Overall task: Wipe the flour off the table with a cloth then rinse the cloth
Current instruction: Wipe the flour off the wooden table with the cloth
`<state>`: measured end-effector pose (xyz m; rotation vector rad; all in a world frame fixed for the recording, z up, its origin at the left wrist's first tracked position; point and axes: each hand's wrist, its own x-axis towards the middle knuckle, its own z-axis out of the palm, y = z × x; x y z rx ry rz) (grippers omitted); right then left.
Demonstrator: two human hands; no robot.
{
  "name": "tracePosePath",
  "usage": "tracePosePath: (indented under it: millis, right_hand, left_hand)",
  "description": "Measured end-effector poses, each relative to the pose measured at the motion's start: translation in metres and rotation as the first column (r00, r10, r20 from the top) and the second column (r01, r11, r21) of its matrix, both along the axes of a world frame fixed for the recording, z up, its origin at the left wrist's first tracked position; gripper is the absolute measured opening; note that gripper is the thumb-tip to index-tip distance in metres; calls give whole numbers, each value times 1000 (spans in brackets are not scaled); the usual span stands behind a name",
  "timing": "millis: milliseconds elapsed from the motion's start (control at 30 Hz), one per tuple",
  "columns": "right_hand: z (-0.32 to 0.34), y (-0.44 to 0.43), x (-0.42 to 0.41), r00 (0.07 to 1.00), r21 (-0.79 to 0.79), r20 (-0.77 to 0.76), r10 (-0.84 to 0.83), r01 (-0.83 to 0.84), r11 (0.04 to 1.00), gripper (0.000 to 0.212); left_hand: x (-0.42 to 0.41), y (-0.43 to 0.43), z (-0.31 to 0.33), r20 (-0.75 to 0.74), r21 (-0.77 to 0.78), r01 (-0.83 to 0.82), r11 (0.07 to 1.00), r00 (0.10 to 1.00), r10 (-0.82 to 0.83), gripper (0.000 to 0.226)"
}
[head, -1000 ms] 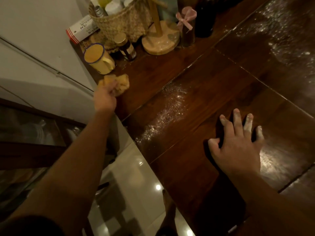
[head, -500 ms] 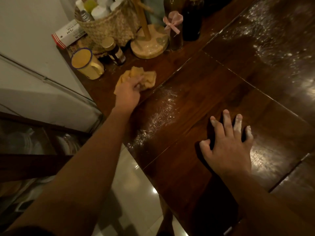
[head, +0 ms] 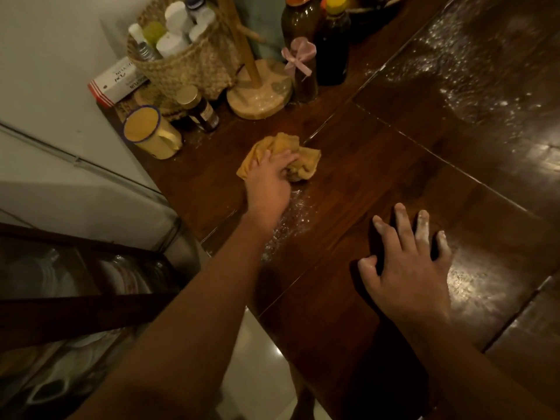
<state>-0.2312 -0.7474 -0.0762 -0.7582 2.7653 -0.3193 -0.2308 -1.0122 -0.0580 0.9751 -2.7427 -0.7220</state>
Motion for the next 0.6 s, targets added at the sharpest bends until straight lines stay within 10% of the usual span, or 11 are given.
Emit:
tracePosePath:
  millis: [267,467,600]
  right_hand:
    - [0,0,0,1000,9,-27,-11,12,1000,65]
    - [-1,-1,-1,1000,0,-10,-20,20,1000,64]
    - [1,-1,0,1000,-13,-1,-25,25,1000,63]
  left_hand:
    - [6,40,4,49,52,490,870,869,-492,71]
    - [16,-3,-1,34,-76,-25,997,999,28,63]
    - [33,47,-7,53,-60,293,954,955,-290,63]
